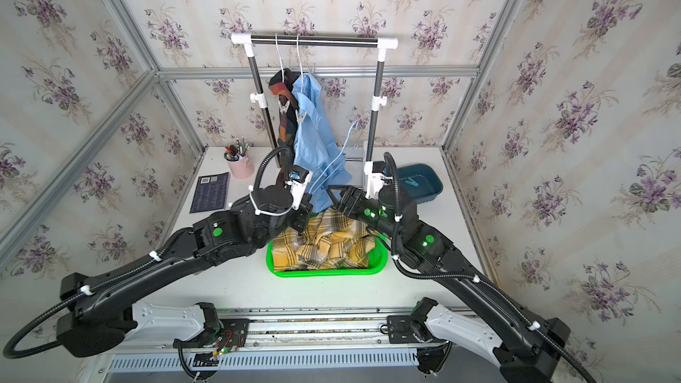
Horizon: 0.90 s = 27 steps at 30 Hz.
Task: Remove the clothespins securing long-sleeve shirts to the hanger
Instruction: Adjust the long-sleeve shirt at the bin, then place the hanger on the clothesline.
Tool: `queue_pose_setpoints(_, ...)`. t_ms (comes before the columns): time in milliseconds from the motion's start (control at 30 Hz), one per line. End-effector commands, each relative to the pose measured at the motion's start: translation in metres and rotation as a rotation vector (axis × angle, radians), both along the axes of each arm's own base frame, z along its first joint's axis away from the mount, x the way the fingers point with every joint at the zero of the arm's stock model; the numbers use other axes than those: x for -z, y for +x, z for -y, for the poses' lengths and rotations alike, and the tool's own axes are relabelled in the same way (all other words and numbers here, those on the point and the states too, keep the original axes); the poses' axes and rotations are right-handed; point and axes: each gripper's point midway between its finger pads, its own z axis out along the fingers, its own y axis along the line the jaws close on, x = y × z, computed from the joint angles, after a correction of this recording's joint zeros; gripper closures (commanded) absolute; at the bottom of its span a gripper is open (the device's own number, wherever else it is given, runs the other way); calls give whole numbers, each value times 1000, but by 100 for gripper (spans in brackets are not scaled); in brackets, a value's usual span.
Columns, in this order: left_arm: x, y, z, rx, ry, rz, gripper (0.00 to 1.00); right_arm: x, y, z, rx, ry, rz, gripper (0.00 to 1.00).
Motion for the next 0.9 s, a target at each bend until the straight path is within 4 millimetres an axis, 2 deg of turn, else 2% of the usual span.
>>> queue_pose_setpoints(0, -27, 9, 7, -85, -48, 137, 100, -15, 5, -14, -46, 27, 3, 40)
queue_pose_setpoints(167, -21, 10, 20, -94, -5, 157, 100, -17, 12, -27, -85, 35, -1, 47)
queue_pose_setpoints(333, -18, 9, 25, -96, -3, 167, 100, -4, 16, -29, -79, -4, -33, 59)
queue_pose_setpoints(433, -19, 6, 25, -92, -5, 174, 100, -2, 17, -26, -64, -15, -34, 69)
queue_pose_setpoints(633, -18, 1, 32, -53, -14, 168, 100, 1, 21, -25, -46, -35, -30, 98)
queue_pose_setpoints(833, -14, -4, 30, -32, -25, 158, 100, -6, 22, -23, -39, -55, -2, 100)
queue_pose_setpoints(867, -14, -4, 30, -32, -25, 159, 97, -7, 21, -22, -40, -58, 4, 100)
